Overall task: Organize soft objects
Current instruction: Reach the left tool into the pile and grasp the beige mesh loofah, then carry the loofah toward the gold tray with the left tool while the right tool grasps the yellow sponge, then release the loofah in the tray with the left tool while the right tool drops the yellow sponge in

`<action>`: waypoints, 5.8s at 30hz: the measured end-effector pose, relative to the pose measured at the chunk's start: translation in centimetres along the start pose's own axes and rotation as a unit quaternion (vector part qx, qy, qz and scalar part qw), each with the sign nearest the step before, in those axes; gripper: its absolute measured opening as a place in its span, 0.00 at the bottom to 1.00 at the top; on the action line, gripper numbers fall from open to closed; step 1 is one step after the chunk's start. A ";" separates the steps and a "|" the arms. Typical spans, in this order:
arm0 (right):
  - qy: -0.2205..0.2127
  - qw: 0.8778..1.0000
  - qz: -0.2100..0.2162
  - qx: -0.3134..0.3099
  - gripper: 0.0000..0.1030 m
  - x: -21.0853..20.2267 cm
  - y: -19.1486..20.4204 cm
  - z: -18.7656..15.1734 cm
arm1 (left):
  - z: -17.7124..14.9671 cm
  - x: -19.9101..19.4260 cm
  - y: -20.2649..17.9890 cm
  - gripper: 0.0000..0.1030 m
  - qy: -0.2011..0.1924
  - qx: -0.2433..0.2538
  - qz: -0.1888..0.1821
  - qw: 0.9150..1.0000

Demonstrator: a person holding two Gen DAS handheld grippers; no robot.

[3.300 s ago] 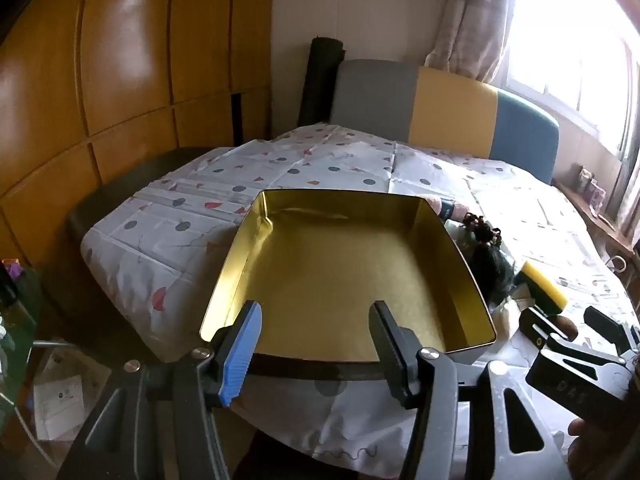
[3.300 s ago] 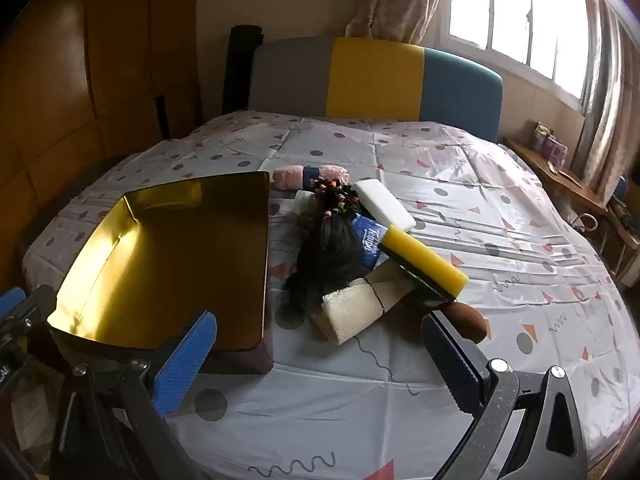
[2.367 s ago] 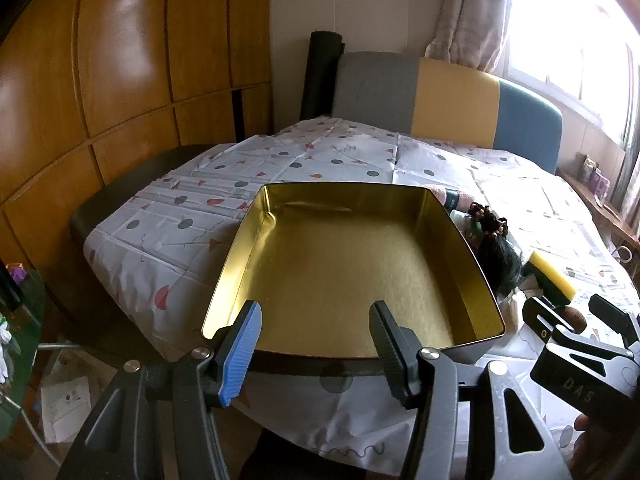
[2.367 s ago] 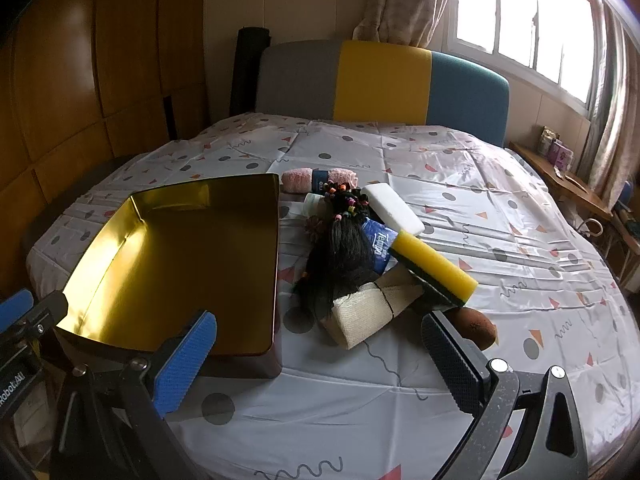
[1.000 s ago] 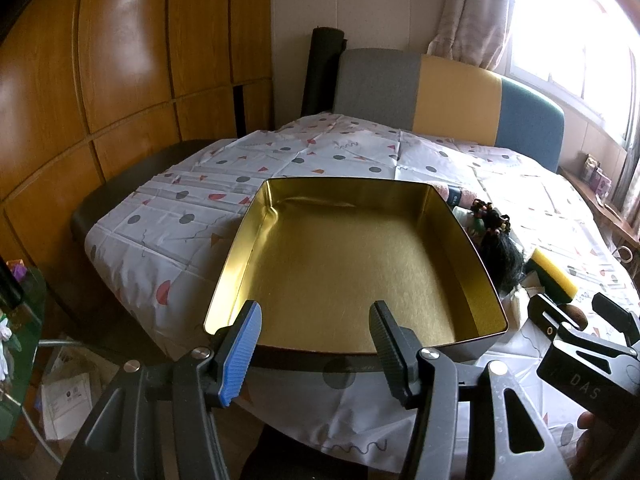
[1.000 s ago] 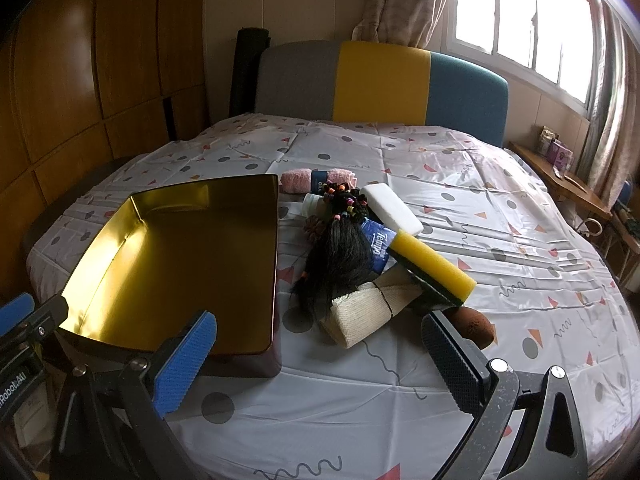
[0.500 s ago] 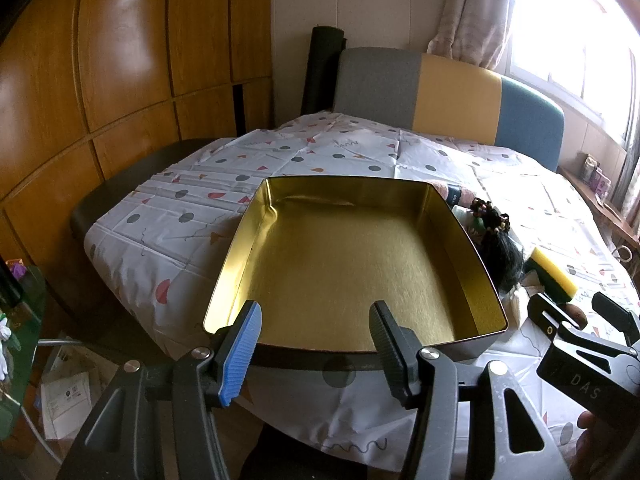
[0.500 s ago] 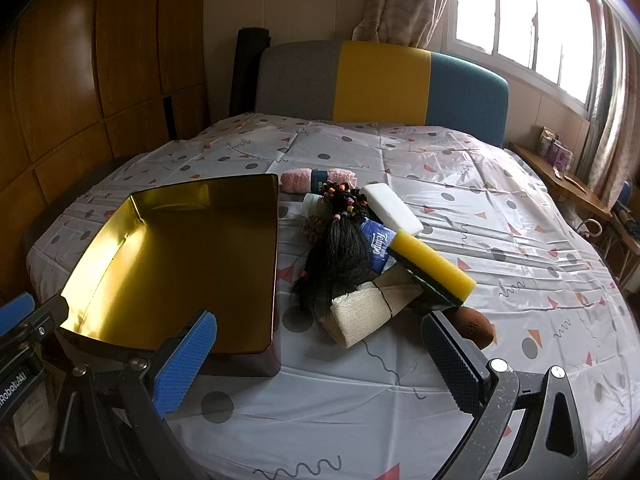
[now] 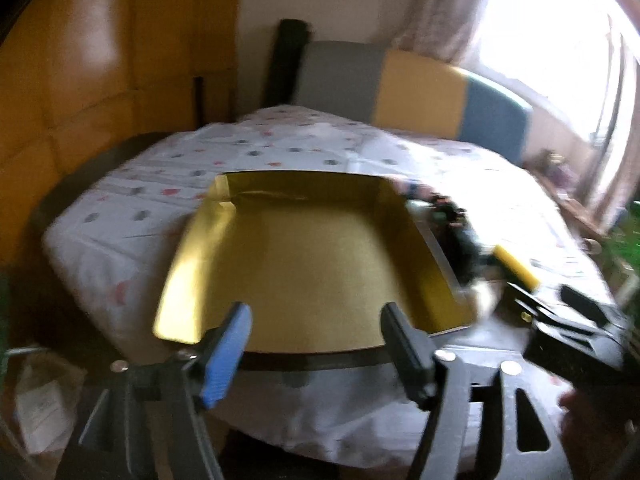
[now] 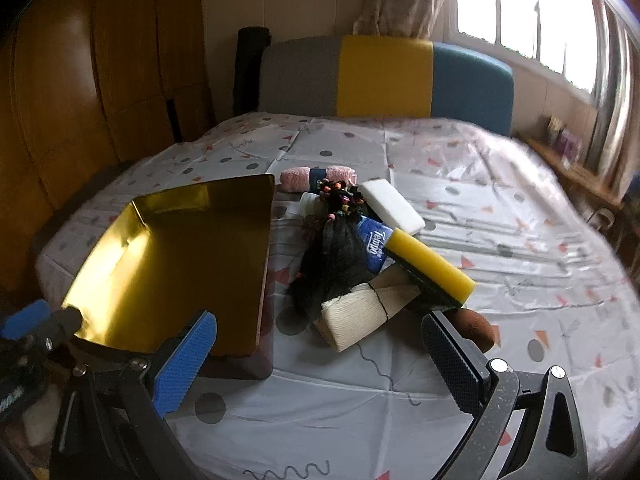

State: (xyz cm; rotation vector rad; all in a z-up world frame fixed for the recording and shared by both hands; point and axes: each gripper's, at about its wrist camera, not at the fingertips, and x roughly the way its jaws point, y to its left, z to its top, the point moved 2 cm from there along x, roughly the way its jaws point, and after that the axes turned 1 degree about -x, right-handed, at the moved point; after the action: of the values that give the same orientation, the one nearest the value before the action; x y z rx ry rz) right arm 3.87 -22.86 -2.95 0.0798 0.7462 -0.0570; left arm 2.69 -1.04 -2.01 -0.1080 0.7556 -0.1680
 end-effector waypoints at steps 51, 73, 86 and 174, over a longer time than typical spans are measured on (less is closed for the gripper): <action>0.042 0.967 -0.027 0.252 1.00 4.6 -23.9 1.1 | -0.4 14.4 -21.6 0.63 0.243 0.233 -0.205 0.919; 0.049 0.967 -0.028 0.249 1.00 5.0 -23.9 1.0 | -0.4 19.3 -24.0 0.33 0.227 0.169 -0.144 0.948; 0.083 0.972 -0.012 0.220 1.00 6.3 -22.6 0.7 | -1.9 13.1 -19.8 0.23 0.194 0.193 -0.163 0.948; 0.084 0.984 0.145 0.057 0.44 6.5 -5.2 2.7 | 5.1 8.4 1.6 0.46 0.083 -0.001 -0.004 0.997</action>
State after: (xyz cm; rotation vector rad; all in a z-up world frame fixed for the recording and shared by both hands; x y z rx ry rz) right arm 10.03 -28.45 -5.61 0.3053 0.8931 0.1867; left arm 12.39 -0.89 -4.26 -0.0998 0.9219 -0.1860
